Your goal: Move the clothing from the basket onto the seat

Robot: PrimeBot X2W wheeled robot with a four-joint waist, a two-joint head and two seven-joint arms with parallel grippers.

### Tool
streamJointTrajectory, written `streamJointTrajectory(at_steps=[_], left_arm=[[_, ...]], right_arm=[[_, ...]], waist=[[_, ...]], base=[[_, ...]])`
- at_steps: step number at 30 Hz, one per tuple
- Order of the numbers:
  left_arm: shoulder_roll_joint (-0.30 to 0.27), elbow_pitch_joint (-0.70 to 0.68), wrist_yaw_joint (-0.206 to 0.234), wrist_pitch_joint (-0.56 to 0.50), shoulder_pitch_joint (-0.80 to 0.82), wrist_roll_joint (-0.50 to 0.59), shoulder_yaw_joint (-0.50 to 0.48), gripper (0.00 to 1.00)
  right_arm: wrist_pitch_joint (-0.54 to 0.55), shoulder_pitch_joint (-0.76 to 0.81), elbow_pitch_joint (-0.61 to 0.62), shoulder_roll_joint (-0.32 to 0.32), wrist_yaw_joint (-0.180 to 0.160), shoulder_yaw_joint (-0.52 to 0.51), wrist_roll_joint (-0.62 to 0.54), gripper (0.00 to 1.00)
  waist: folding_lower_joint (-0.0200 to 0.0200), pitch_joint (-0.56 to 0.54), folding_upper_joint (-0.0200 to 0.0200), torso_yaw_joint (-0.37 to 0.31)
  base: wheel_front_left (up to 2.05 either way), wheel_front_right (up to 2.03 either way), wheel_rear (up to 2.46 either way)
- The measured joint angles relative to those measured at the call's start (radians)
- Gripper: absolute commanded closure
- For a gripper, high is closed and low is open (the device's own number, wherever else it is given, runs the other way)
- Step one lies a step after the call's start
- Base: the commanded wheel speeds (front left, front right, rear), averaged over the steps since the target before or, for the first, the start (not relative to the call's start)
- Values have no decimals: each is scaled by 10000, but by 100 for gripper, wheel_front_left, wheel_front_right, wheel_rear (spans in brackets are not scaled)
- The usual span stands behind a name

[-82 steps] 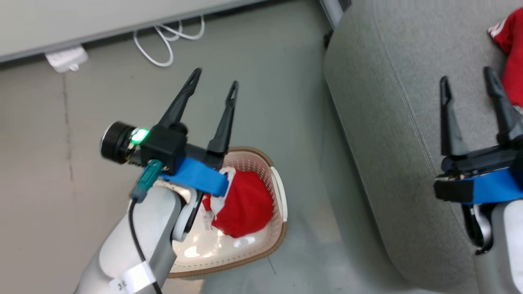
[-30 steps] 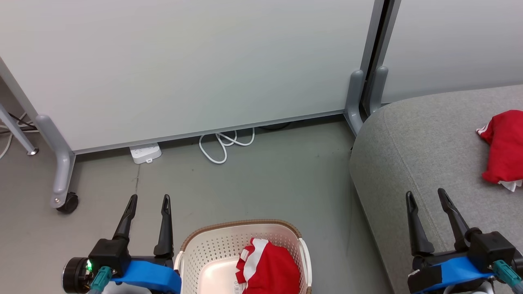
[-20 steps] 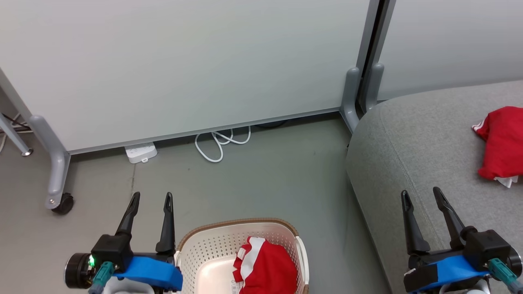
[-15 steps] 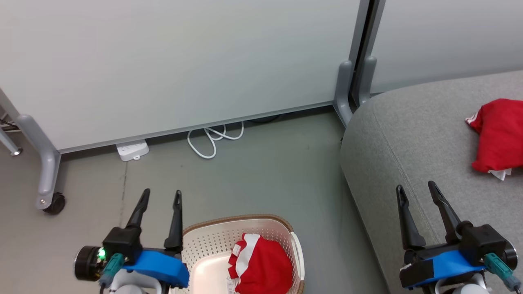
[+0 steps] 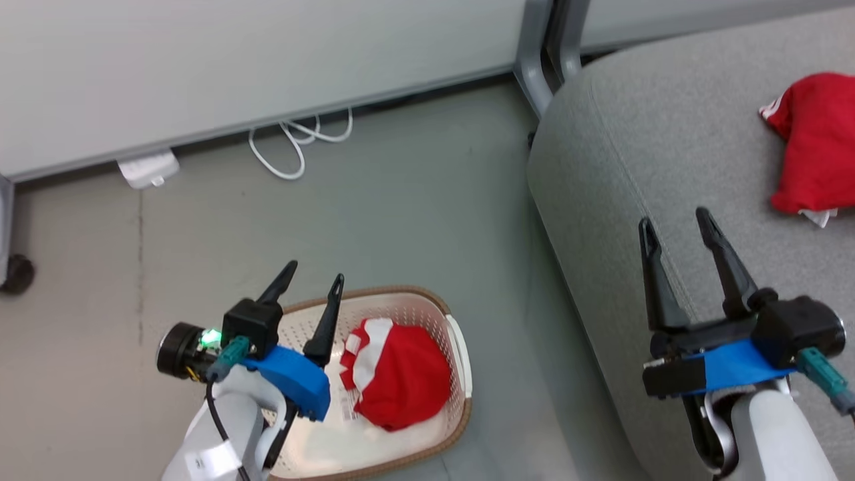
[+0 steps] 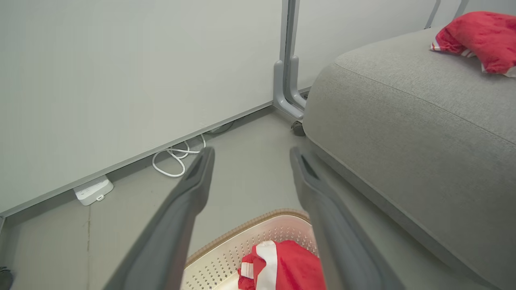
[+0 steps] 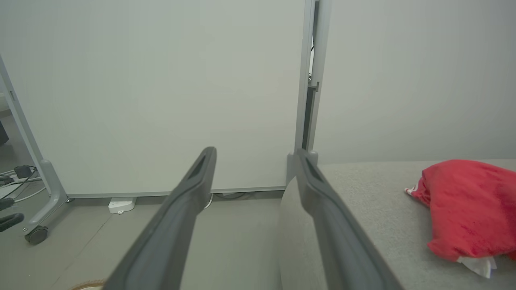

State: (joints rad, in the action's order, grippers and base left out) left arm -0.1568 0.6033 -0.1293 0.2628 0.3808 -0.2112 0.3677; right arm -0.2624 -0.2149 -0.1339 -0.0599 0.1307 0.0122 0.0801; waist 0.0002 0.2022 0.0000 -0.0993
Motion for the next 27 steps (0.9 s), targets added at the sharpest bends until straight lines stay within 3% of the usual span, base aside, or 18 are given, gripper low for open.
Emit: streamJointTrajectory(at_steps=[18, 27], left_arm=[[-936, 3411, -2, -8, 3470, -1847, 4006, 0], [-1283, 4224, -2, -422, 4755, -3104, 6082, 0]], right_arm=[[0, -1989, 717, 13, 0, 232, -134, 0], [0, -2757, 1039, 40, 0, 391, -198, 0]], waist=[[1, 3397, 0, -797], [1, 4963, 0, -1018]], base=[[0, 0, 0], [0, 0, 0]])
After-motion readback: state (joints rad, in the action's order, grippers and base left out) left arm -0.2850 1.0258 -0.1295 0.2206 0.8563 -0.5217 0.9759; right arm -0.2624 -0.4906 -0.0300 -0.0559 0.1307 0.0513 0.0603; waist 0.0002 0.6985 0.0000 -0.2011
